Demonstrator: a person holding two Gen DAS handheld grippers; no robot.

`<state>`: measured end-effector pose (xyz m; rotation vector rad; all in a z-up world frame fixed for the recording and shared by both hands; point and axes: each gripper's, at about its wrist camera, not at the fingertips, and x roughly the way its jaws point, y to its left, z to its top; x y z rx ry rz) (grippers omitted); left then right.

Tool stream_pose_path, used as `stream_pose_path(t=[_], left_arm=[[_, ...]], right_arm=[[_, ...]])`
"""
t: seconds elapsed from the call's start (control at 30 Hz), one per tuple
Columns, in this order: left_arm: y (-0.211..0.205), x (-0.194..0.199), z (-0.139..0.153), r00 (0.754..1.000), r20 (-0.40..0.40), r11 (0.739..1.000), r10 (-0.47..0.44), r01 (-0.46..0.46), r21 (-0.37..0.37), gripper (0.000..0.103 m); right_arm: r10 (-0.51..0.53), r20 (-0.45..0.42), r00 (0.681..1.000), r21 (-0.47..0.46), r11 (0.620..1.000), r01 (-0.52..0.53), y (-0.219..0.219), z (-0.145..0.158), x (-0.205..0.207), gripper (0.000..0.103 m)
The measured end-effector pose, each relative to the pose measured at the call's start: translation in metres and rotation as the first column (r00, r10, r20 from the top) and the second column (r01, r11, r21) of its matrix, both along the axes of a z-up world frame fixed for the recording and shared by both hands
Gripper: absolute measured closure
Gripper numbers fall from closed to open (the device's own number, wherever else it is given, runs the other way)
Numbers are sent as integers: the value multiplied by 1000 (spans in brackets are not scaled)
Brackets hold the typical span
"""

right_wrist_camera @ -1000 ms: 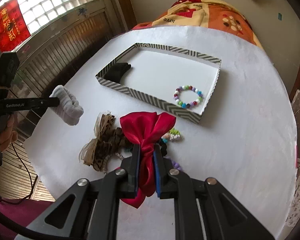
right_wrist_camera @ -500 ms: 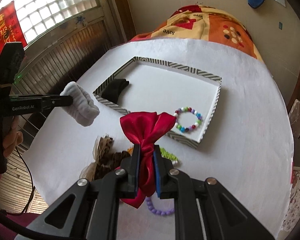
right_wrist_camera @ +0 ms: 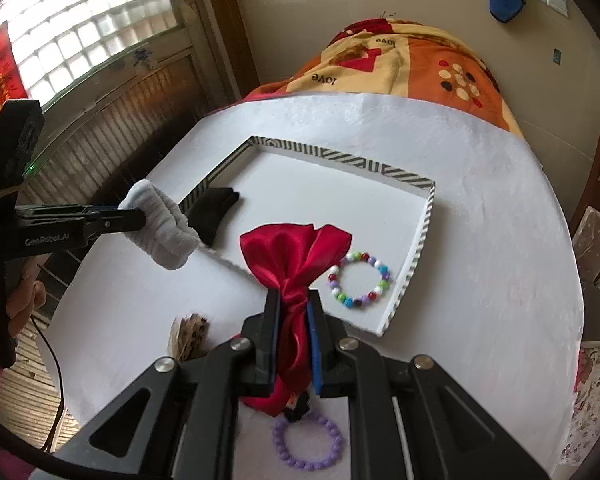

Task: Organize jewelry
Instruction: 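Carry the white sock and red bow into the tray and release both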

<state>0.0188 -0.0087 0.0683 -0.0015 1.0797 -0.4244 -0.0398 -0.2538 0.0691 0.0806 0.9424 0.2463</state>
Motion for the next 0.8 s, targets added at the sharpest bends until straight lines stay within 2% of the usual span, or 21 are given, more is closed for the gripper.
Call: stream_pose_path(t=[0.3,0.63,0.8], left_arm=[[-18,61,-16,999,-46,999,28,-30,-22,93],[-29,139,-57,988,-116,995,101,-103,-11,93],[-25,169,-82,978,-147,989,147,-147,9,92]], right_arm=[[-63,-27,998,11,998,63,-19,-13,60,90],[-139,-111,984,18,990,142,-44,-62,138,90],[-162,-146,976,13,986,166,-56,-85,163,90]])
